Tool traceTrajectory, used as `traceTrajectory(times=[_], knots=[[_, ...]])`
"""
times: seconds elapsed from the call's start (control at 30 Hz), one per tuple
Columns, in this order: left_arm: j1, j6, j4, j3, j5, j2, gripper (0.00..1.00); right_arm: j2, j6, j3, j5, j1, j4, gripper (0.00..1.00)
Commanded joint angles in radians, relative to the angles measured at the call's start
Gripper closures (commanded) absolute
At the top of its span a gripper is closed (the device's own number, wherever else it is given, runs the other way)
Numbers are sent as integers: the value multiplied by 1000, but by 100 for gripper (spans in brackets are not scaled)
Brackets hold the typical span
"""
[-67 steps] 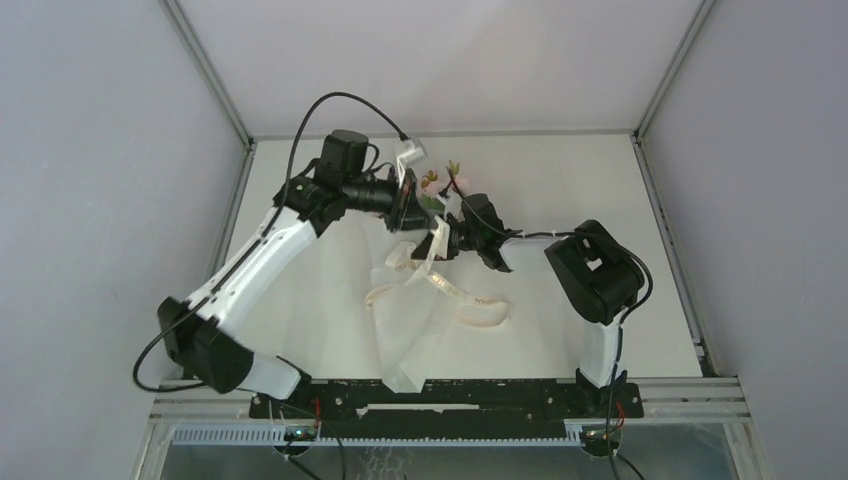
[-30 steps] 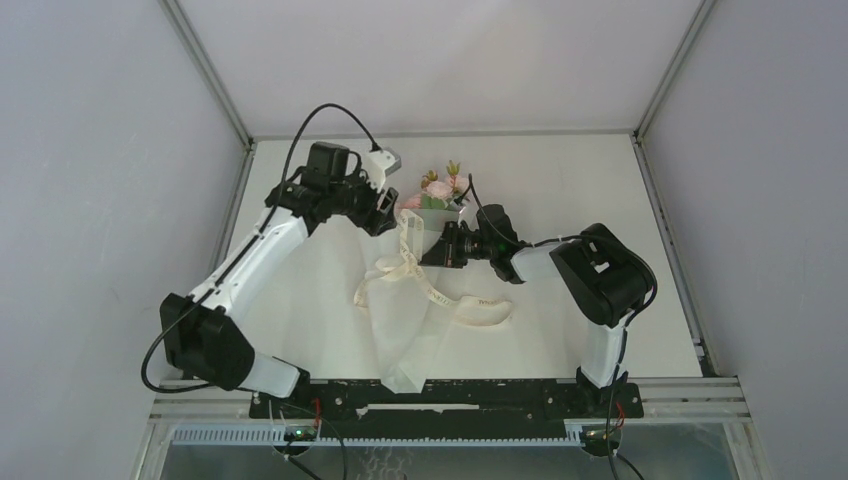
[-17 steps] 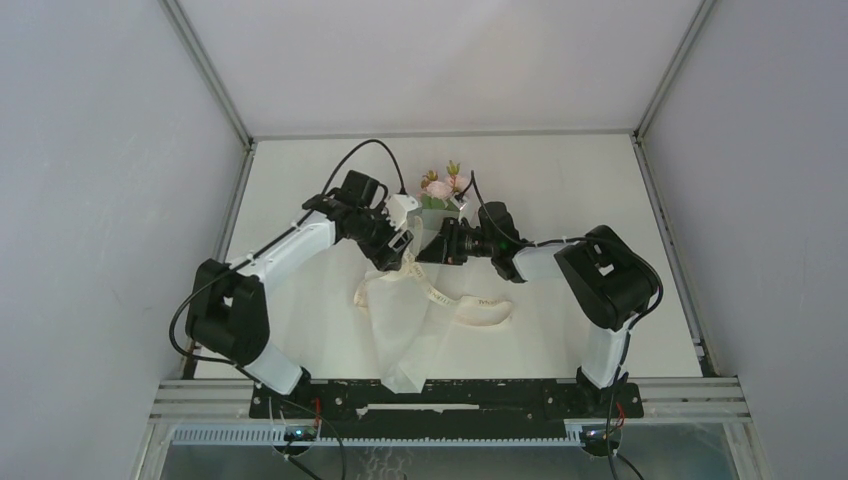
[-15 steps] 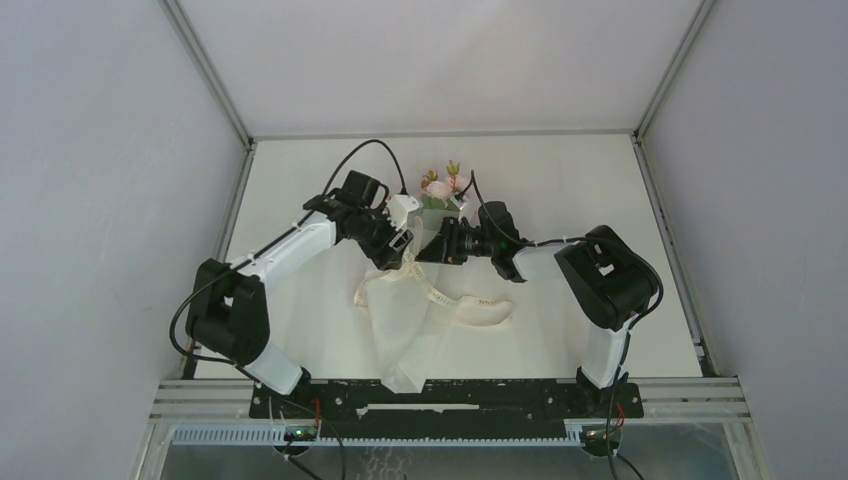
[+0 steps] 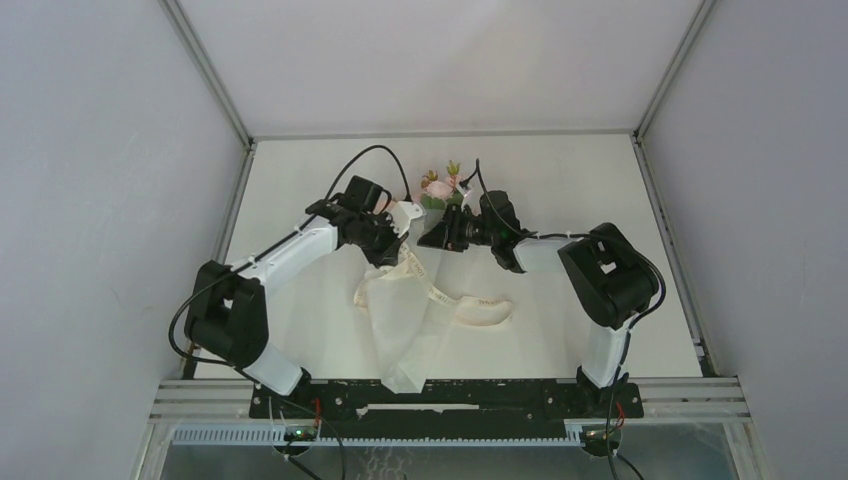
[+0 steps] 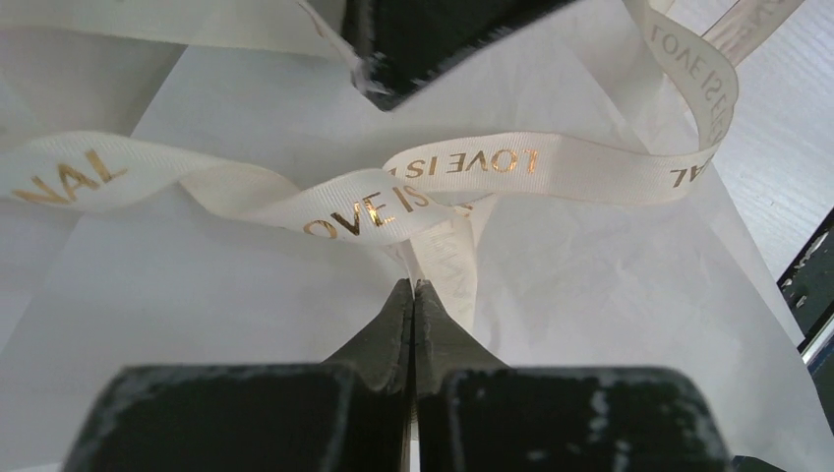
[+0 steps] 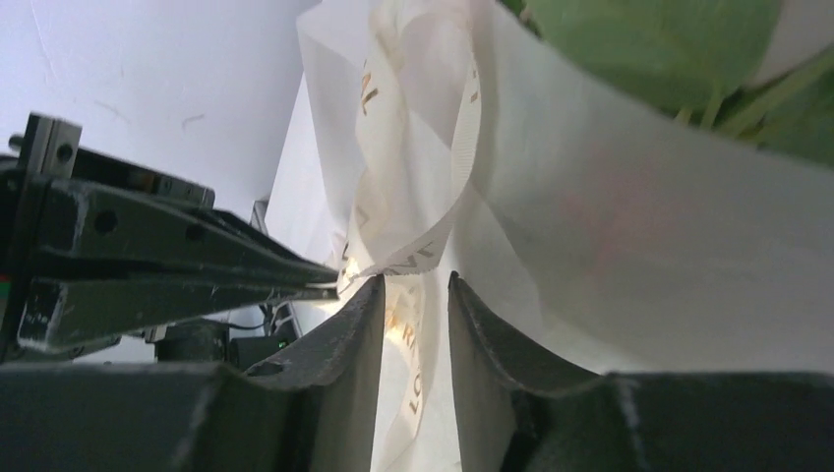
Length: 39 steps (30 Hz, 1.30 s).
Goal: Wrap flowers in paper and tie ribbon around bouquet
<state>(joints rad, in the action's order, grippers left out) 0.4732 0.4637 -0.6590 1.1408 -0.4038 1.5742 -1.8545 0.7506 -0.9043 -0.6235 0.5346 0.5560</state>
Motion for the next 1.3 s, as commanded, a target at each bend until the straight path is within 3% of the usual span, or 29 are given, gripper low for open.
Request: traceTrajectory(times=[0.0,0.13,0.33,0.37,0.63,0.9,1.27], knots=[[4,20,19,1,-46,-63,100,-18,19,-63,64,-15,-7,65],[6,29,3,7,-61,-58,100,-47,22,-84,68,-17,-19,75],[9,34,12,25,-63,-62,100,-62,15,-91,71,-16,-51,100],[9,30,22,29,-56,-62,100,-60,10,-90,68,-16,-58,100],[8,-33,66,86,-67,-97,100,1,-75,-17,48,-4,-96,100],[30,11,-76,173,-63,-128,100,83,-171,13,-76,-26,-121,74],[41,95,-71,158,-75,-121,100,237,-282,16,-154,-91,-272,65]])
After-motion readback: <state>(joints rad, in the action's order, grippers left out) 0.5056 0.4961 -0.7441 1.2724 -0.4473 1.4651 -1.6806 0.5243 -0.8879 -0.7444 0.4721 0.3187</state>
